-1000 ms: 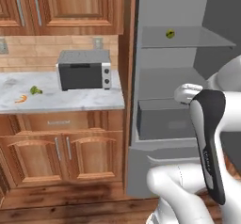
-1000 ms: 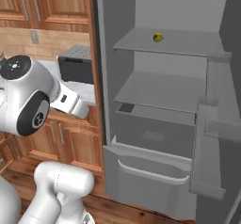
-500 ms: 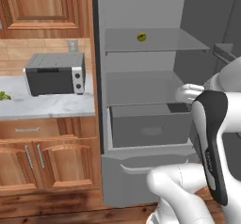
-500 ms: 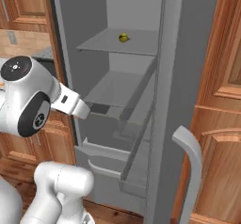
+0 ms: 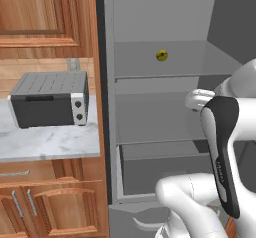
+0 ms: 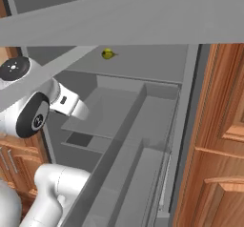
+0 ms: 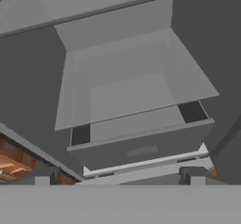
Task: Open the fridge, remove the pear, broccoli, and shrimp, and place them on any counter.
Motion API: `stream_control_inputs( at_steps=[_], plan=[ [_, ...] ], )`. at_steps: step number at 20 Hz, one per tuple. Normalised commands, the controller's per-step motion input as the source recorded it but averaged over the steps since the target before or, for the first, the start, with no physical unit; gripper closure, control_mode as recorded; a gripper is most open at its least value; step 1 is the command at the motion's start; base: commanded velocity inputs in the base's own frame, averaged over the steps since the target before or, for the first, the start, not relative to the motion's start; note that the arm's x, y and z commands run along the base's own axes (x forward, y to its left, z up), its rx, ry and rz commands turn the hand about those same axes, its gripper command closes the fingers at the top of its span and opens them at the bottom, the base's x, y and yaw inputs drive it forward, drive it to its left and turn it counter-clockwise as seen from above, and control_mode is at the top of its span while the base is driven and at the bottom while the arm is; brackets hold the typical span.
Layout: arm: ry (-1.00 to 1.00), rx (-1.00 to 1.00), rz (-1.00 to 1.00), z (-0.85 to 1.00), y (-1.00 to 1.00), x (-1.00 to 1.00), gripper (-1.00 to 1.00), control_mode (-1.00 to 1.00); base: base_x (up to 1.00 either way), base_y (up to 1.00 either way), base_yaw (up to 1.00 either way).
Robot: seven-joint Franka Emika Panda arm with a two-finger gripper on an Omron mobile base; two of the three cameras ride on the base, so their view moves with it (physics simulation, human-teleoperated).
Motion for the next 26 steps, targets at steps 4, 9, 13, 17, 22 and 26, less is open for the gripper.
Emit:
stream_control_inputs(
  at_steps=[4,9,13,17,22,26],
  plan=[
    [0.0,0.0,0.0,0.0,0.0,0.0,-1.0,1.0,0.65,-0.14,-0.05],
    [0.0,0.0,0.0,0.0,0.0,0.0,-1.0,1.0,0.27,0.0,0.0],
    [-0.14,-0.03,0.0,0.53,0.0,0.0,-1.0,-1.0,0.0,0.0,0.0],
    [-0.11,-0.05,0.0,0.74,0.0,0.04,-1.0,-1.0,0.0,0.0,0.0],
    [-0.05,-0.03,0.01,0.55,0.0,0.22,-1.0,-1.0,0.0,0.0,0.0],
    [0.0,0.0,0.07,0.04,0.0,0.8,-1.0,-1.0,0.0,0.0,0.0]
  ],
)
